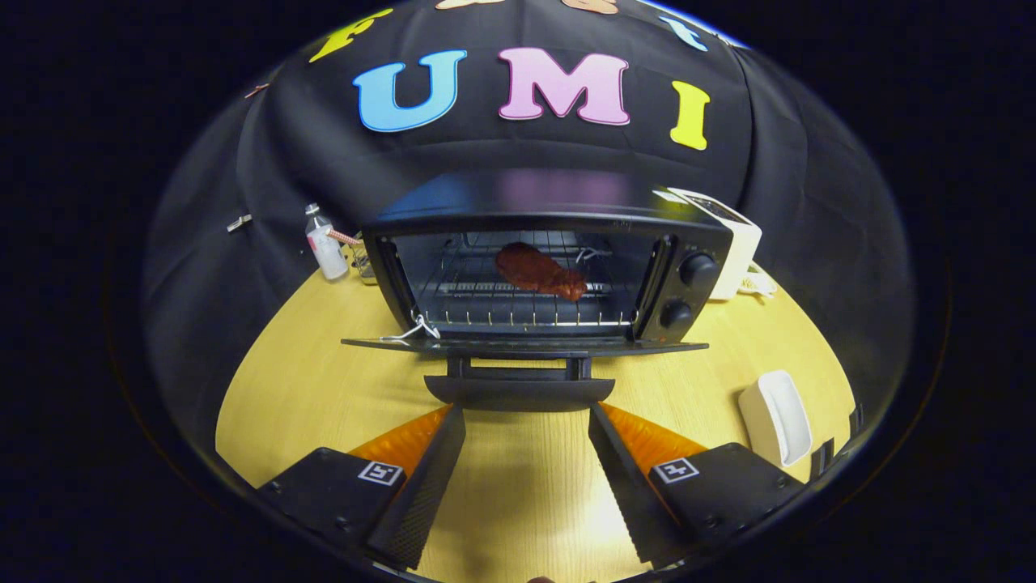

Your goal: Open the toaster oven, put the food inside, and close the toaster oven door.

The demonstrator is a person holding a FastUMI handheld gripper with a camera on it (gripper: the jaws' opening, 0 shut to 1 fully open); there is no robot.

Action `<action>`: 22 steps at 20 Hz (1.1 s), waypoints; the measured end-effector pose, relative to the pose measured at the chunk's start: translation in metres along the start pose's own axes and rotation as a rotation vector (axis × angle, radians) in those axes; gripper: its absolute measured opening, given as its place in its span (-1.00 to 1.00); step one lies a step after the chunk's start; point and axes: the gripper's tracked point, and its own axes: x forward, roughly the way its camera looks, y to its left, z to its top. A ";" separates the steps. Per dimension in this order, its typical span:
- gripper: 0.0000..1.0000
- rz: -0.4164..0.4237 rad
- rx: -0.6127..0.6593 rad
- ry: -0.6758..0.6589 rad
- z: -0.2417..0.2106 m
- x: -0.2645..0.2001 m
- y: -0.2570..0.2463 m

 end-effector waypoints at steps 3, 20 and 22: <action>0.92 0.009 -0.021 -0.054 0.031 0.007 0.000; 0.94 0.040 -0.050 -0.356 0.144 -0.107 -0.033; 0.94 0.045 -0.022 -0.374 0.154 -0.121 -0.036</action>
